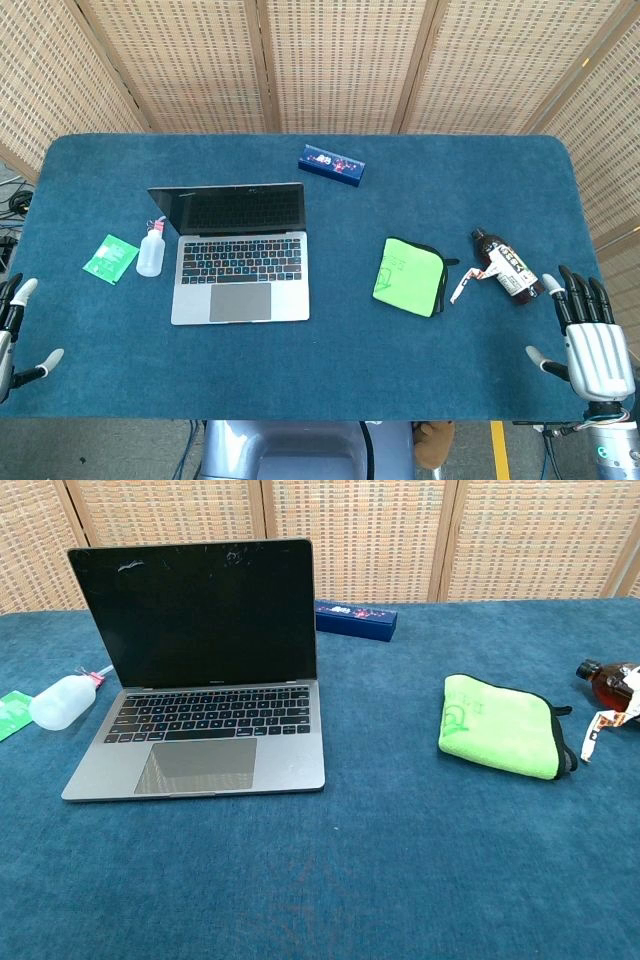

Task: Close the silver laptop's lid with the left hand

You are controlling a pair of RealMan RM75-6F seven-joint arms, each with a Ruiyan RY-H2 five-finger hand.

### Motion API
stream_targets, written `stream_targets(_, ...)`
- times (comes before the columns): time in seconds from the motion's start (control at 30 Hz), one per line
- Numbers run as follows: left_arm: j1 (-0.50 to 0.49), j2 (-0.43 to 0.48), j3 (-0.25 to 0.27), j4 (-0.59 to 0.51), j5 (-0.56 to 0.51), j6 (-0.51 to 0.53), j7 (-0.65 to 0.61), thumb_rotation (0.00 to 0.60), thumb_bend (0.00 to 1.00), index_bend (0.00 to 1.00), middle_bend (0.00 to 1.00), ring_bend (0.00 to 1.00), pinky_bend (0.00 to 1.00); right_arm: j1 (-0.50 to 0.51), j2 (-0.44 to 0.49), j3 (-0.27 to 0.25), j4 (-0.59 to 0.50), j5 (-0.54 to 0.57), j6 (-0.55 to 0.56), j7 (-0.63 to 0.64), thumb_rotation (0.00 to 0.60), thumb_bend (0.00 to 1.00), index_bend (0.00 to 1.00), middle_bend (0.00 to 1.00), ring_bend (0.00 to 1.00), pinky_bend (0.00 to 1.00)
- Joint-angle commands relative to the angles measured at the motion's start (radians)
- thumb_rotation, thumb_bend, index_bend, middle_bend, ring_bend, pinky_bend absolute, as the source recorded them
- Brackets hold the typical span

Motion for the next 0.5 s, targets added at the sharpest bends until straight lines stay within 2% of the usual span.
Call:
stream_targets(0.03,0.0,0.0,0.0,0.001,0.0,0.0,-0.001,0.6,0.21,0.0,0.0,0.0,0.0,-0.001,0.0,0.0,0.0,-0.001,0.001,0.001,0.6,0.0,0.01,0.0,0.0,0.0)
stream_targets(0.37,-0.006,0.004,-0.004,0.003,-0.012,-0.015,-0.012,0.6,0.22,0.0,0.0,0.0,0.0,-0.002,0.006,0.001,-0.005,0.003,0.001,0.013,0.6,0.0,0.01,0.0,0.0,0.0)
stream_targets(0.5,-0.041,0.027,-0.02,-0.004,-0.023,-0.065,-0.033,0.6,0.36,0.0,0.0,0.0,0.0,-0.005,0.013,0.004,-0.011,0.007,0.007,0.027,0.6,0.0,0.01,0.0,0.0,0.0)
